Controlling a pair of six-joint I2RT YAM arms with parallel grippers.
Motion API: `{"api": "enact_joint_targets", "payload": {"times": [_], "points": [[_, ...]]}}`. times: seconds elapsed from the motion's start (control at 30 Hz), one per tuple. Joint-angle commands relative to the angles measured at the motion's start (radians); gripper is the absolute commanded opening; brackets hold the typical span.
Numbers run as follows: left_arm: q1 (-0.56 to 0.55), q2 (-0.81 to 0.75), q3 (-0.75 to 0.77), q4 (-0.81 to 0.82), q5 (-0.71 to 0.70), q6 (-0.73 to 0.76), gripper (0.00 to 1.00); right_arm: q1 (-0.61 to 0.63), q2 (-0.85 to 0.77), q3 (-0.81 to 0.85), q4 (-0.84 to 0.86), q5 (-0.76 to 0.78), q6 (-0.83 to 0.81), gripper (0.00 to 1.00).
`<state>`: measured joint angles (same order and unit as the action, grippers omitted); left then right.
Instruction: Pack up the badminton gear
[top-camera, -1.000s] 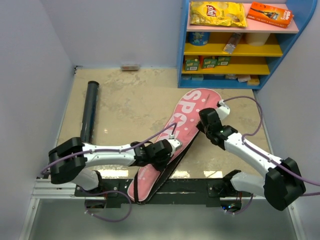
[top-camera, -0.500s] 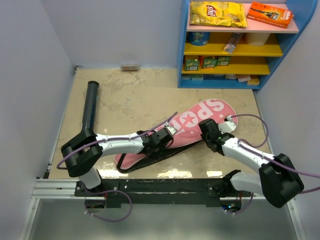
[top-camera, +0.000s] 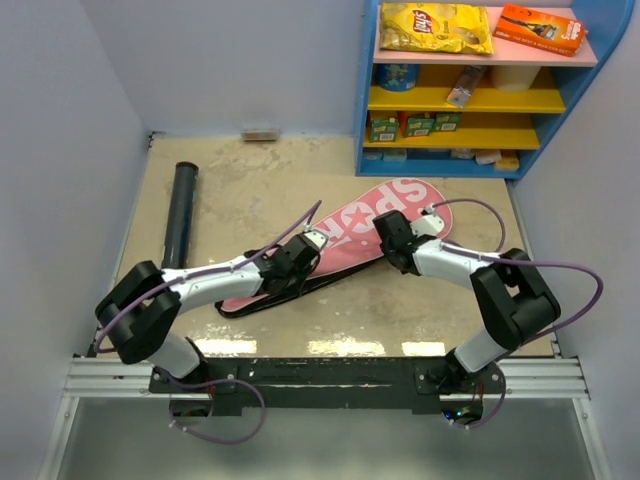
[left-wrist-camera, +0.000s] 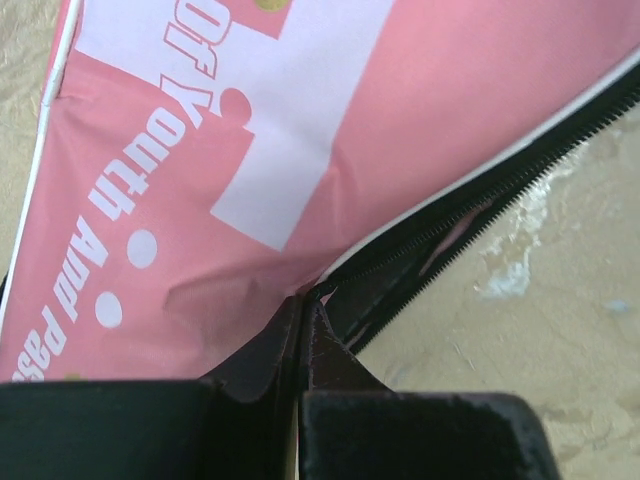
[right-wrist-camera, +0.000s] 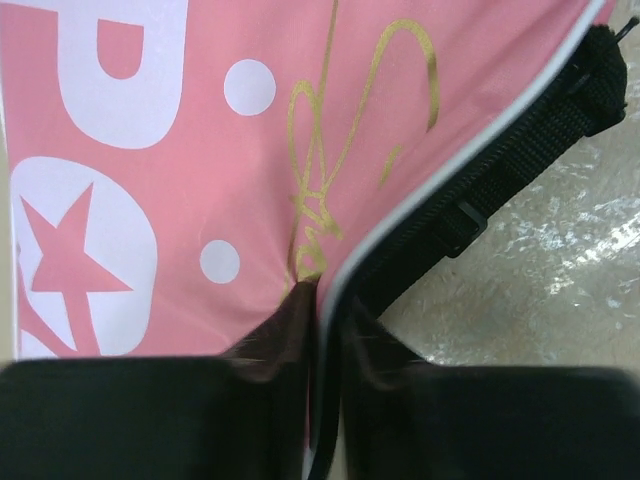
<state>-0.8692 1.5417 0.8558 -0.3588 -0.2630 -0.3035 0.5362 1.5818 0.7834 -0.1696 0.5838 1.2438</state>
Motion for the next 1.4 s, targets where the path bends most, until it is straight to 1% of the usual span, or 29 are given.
{"api": "enact_joint_targets", "payload": {"times": [0.0, 0.03, 0.07, 0.13, 0.17, 0.2, 0.27, 0.3, 0.33, 0.43, 0.5, 0.57, 0.6, 0.67, 0.8, 0.87, 0.93, 1.0, 1.03, 1.13, 1.17, 1.27, 1.37], "points": [[-0.008, -0.139, -0.034, 0.124, 0.073, -0.026, 0.00, 0.025, 0.021, -0.006, -0.077, -0.119, -0.112, 0.31], [-0.007, -0.165, -0.035, 0.116, 0.074, -0.031, 0.00, 0.025, 0.011, -0.010, -0.076, -0.130, -0.131, 0.37], [-0.008, -0.189, -0.038, 0.110, 0.073, -0.031, 0.00, 0.024, 0.003, -0.016, -0.074, -0.140, -0.141, 0.47], [-0.008, -0.267, -0.029, 0.089, 0.067, -0.034, 0.01, 0.024, -0.011, -0.019, -0.079, -0.157, -0.174, 0.55], [-0.007, -0.290, -0.024, 0.084, 0.059, -0.034, 0.11, 0.024, -0.028, -0.018, -0.083, -0.170, -0.184, 0.59], [-0.008, -0.328, -0.005, 0.077, 0.053, -0.034, 0.16, 0.024, -0.035, -0.015, -0.103, -0.174, -0.191, 0.60], [-0.008, -0.356, 0.020, 0.052, 0.054, -0.029, 0.24, 0.024, -0.071, -0.009, -0.126, -0.183, -0.219, 0.62], [-0.007, -0.376, 0.044, 0.046, 0.060, -0.028, 0.26, 0.024, -0.089, -0.006, -0.160, -0.188, -0.230, 0.62], [-0.008, -0.382, 0.054, 0.046, 0.082, -0.023, 0.32, 0.024, -0.106, 0.000, -0.180, -0.185, -0.247, 0.62], [-0.008, -0.388, 0.092, 0.058, 0.119, -0.013, 0.41, 0.025, -0.183, 0.014, -0.281, -0.142, -0.276, 0.63], [-0.008, -0.361, 0.106, 0.086, 0.122, -0.003, 0.42, 0.022, -0.247, 0.019, -0.355, -0.107, -0.279, 0.66], [-0.007, -0.322, 0.120, 0.099, 0.122, 0.009, 0.42, 0.012, -0.284, 0.017, -0.390, -0.059, -0.277, 0.67], [-0.008, -0.275, 0.133, 0.118, 0.126, 0.012, 0.42, -0.014, -0.307, 0.014, -0.410, -0.046, -0.279, 0.67], [-0.007, -0.232, 0.143, 0.145, 0.134, 0.014, 0.42, -0.050, -0.319, 0.005, -0.419, -0.021, -0.284, 0.67], [-0.004, -0.129, 0.160, 0.233, 0.114, 0.020, 0.42, -0.171, -0.322, -0.007, -0.401, -0.019, -0.293, 0.65], [0.012, -0.088, 0.167, 0.256, 0.104, 0.030, 0.42, -0.211, -0.321, -0.013, -0.386, -0.019, -0.299, 0.62], [0.045, -0.023, 0.187, 0.276, 0.134, 0.030, 0.42, -0.268, -0.316, -0.016, -0.357, -0.024, -0.310, 0.57], [0.067, 0.021, 0.193, 0.308, 0.155, 0.029, 0.42, -0.321, -0.303, -0.015, -0.331, -0.041, -0.316, 0.54], [0.087, 0.034, 0.193, 0.319, 0.163, 0.024, 0.41, -0.335, -0.298, -0.013, -0.321, -0.050, -0.325, 0.52], [0.114, 0.081, 0.190, 0.343, 0.189, 0.017, 0.40, -0.363, -0.272, 0.005, -0.300, -0.055, -0.331, 0.49], [0.119, 0.106, 0.190, 0.375, 0.191, 0.015, 0.40, -0.369, -0.257, 0.010, -0.292, -0.058, -0.331, 0.48], [0.128, 0.155, 0.190, 0.391, 0.183, 0.021, 0.34, -0.375, -0.227, 0.036, -0.271, -0.075, -0.334, 0.44], [0.131, 0.184, 0.177, 0.405, 0.185, 0.011, 0.29, -0.375, -0.189, 0.066, -0.269, -0.082, -0.331, 0.42]]}}
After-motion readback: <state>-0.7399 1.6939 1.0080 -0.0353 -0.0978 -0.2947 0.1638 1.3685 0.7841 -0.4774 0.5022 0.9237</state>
